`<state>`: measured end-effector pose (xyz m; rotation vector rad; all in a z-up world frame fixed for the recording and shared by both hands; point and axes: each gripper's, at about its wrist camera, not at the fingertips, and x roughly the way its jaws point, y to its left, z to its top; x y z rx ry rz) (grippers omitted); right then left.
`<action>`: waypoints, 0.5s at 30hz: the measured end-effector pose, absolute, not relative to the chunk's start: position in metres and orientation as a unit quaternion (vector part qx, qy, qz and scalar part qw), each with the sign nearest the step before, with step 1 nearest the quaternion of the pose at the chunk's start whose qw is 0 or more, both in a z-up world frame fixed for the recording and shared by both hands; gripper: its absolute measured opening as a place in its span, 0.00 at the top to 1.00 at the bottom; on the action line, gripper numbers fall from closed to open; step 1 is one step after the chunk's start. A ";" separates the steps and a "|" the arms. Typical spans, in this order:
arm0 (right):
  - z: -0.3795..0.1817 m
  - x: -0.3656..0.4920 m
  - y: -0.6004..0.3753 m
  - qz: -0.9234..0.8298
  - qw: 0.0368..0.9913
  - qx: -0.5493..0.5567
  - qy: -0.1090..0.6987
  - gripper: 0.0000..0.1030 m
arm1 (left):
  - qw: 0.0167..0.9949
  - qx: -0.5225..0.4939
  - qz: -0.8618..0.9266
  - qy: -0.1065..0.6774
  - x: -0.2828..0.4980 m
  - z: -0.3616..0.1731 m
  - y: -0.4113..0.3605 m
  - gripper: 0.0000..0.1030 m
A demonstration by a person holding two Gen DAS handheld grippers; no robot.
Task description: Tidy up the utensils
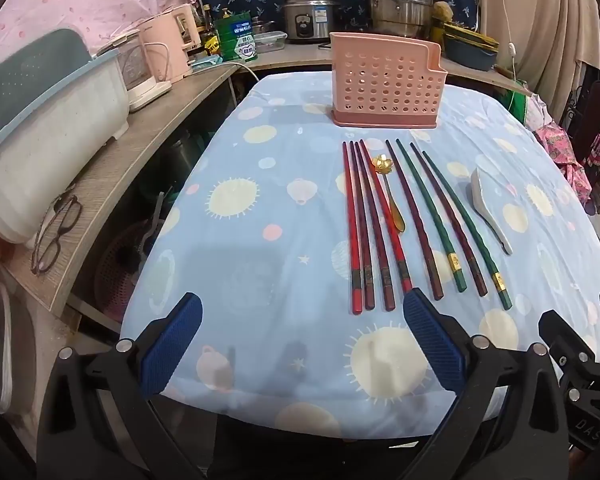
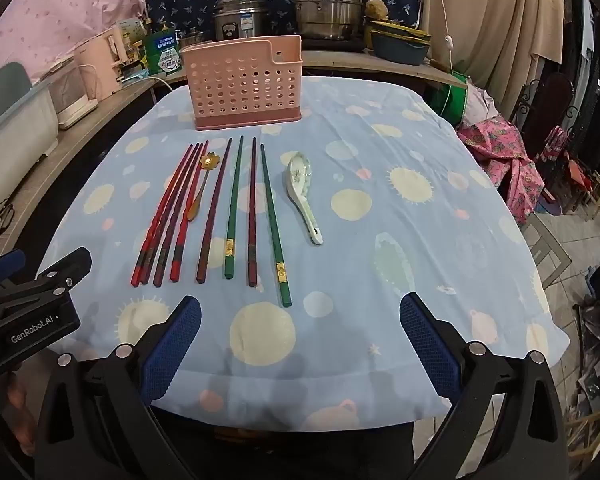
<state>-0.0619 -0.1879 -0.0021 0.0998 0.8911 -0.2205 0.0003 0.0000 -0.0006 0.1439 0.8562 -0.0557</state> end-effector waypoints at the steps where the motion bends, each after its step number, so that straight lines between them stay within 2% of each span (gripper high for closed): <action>1: -0.002 -0.062 -0.188 -0.107 0.895 0.048 0.430 0.07 | 0.907 0.068 -0.028 0.416 0.000 -0.001 0.000 0.07; 15: -0.005 -0.061 -0.190 -0.111 0.893 0.052 0.434 0.07 | 0.902 0.064 -0.030 0.426 0.003 -0.005 0.002 0.07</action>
